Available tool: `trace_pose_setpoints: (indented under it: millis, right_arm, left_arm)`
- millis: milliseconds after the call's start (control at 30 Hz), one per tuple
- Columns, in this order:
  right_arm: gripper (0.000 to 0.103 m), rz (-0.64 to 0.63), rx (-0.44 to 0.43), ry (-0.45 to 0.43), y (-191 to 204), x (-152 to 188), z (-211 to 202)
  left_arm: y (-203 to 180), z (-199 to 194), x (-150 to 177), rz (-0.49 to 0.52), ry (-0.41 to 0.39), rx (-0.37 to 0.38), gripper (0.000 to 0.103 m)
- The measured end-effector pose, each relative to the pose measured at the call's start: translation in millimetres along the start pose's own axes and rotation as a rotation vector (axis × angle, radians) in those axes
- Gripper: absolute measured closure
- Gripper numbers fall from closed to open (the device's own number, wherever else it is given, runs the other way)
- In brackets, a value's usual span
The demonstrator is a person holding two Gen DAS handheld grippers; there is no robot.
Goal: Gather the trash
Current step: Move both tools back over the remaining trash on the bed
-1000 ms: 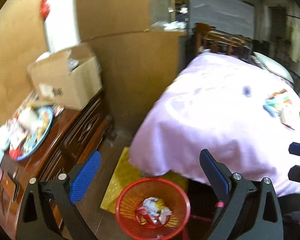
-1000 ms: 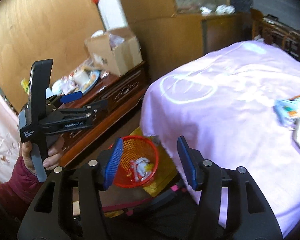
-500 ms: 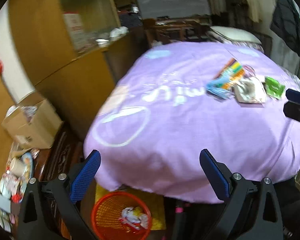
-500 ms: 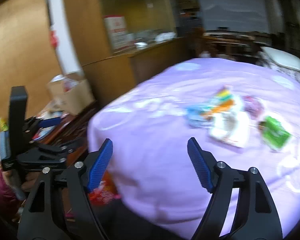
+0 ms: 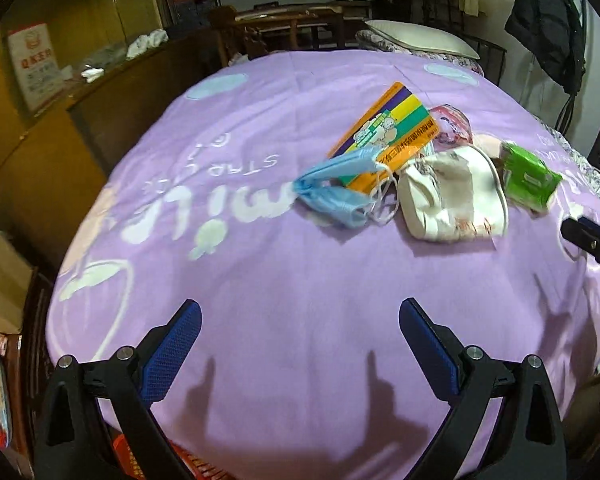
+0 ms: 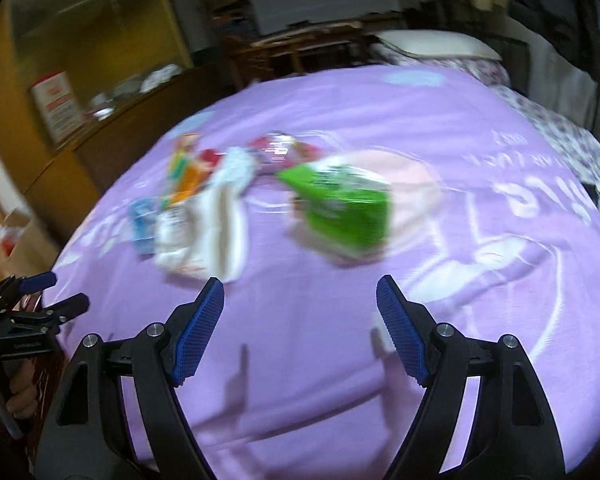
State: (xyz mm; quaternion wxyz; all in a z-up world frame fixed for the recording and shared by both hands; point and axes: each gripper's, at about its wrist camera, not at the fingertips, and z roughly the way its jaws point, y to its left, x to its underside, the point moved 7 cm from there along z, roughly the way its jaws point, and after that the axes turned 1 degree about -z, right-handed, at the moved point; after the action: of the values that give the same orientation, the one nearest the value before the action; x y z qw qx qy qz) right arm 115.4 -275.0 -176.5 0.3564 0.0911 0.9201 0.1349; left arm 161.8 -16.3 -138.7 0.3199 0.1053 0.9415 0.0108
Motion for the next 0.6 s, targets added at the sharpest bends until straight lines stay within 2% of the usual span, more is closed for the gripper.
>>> trace_pose_setpoints:
  millis: [200,300,433,533,600]
  right_arm:
    - [0.027,0.065,0.102,0.003,-43.8,-0.8,20.1]
    - [0.026,0.09,0.103,0.005,-56.3,1.8,29.5]
    - [0.018,0.053,0.093,-0.009,-50.7,3.6,32.2]
    - [0.016,0.026,0.087,0.001,-46.7,6.1,33.3]
    - [0.015,0.034,0.072,0.001,-47.9,6.6,32.3]
  left_arm:
    - [-3.9,13.0,-39.8,-0.063,-0.015,0.068,0.006]
    - [-5.0,15.7,-64.4,-0.101,-0.042,0.101,0.006]
    - [-7.4,31.7,-89.9,-0.152,-0.044,0.135,0.006]
    - [-4.8,51.7,-97.8,-0.165,-0.008,0.125,0.006]
    - [3.9,61.3,-94.9,-0.16,0.01,0.078,0.006]
